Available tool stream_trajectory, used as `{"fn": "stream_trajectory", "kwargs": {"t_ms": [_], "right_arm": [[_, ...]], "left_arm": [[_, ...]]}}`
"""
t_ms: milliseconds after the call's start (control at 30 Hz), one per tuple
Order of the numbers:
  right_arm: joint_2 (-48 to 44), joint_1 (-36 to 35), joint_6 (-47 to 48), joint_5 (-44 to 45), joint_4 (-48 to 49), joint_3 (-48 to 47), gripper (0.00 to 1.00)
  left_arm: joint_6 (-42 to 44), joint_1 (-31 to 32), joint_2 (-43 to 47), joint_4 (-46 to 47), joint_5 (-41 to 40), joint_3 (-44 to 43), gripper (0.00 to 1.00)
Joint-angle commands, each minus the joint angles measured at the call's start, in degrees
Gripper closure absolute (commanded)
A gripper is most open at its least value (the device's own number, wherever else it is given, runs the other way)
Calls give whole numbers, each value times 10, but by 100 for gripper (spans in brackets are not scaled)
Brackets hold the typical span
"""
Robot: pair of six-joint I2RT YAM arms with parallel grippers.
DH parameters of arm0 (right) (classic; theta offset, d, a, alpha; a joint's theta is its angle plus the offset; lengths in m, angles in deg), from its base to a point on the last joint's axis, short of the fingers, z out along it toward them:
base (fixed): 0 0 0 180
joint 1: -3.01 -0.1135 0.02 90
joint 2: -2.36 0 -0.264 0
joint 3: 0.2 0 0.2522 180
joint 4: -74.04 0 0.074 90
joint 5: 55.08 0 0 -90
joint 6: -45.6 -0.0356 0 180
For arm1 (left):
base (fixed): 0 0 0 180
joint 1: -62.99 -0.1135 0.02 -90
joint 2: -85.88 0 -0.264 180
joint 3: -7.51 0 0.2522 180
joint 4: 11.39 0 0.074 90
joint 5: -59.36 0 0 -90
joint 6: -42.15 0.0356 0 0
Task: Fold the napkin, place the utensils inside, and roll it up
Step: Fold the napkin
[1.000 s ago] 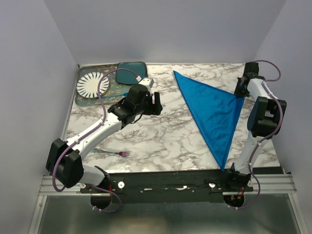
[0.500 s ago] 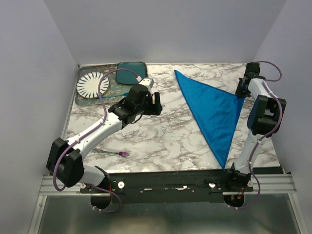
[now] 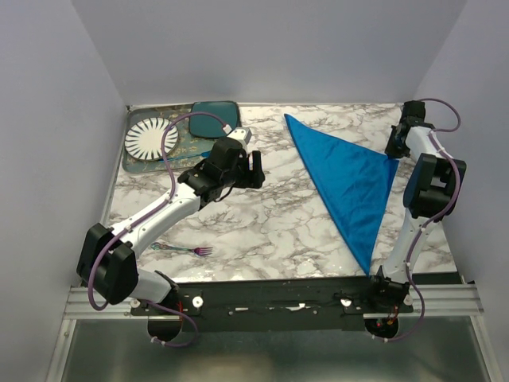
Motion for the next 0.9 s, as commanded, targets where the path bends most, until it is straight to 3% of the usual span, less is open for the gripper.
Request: {"fn": "stream_trajectory", "kwargs": {"t_ms": [0,633,767,800,867], "right_arm": [[19,5,-2,12,-7,-25,99],[22,13,-23,26,-19,-29,98],[30,14,-20,27,-25,-39,88],[31,14,-19,31,-26,-41,77],[34,14,-11,36,-26,-49,66]], "left_arm": [[5,2,-5,-4,-10,-14,20],[0,3,-15,1,2,-21,20],[-2,2,-19,5,6,-24,20],[-5,2,-20,6,7,-25,20],[-10,2,-28,8,15,-29,19]]}}
